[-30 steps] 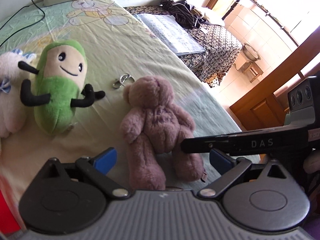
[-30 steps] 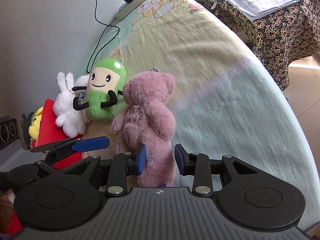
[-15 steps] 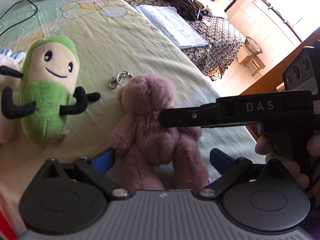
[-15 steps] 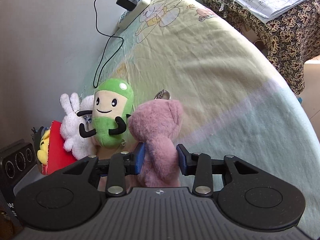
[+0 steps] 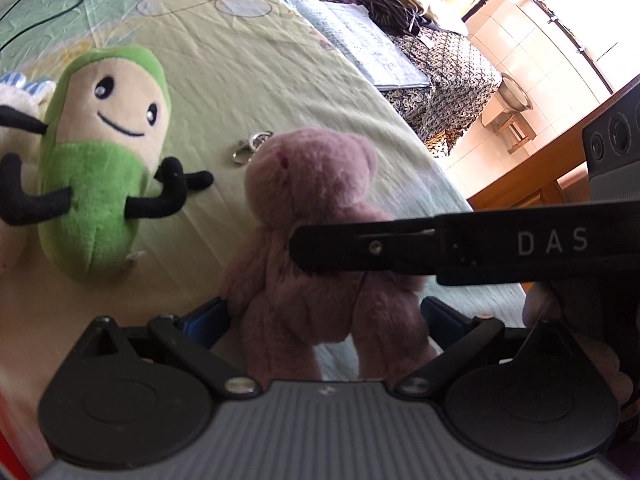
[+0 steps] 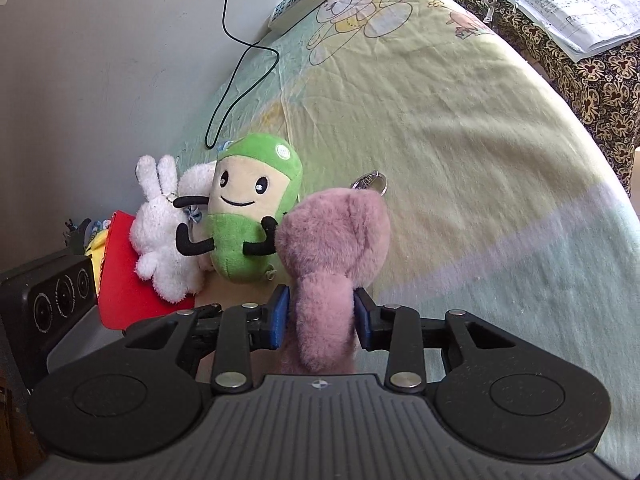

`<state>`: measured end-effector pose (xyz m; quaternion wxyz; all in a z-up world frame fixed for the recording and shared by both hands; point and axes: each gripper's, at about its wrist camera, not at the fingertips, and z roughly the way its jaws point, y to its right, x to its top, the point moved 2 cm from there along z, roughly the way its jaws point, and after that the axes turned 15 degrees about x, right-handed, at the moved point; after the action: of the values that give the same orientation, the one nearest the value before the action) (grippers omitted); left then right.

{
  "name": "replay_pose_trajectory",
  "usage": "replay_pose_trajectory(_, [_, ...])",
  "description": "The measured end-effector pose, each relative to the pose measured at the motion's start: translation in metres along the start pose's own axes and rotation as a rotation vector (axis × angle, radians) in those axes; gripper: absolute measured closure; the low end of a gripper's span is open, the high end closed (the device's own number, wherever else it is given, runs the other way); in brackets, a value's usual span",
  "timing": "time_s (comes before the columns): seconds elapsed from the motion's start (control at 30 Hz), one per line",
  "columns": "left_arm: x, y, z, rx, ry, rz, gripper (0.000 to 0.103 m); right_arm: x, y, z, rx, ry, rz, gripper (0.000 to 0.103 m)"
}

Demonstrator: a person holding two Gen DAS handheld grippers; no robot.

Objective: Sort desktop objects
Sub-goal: 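Carry the pink teddy bear in the right gripper to the red box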

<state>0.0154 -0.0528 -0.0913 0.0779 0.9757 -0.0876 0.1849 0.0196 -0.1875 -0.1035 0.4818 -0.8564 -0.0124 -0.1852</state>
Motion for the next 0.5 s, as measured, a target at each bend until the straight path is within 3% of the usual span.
replay_pose_trajectory(0.2, [-0.009, 0.009, -0.015, 0.016, 0.041, 0.031, 0.005, -0.011, -0.013, -0.011, -0.003, 0.003, -0.021, 0.067])
replay_pose_trajectory(0.5, [-0.032, 0.0, -0.054, 0.046, 0.129, 0.0, 0.005, -0.026, -0.045, -0.013, 0.038, -0.006, -0.094, 0.067])
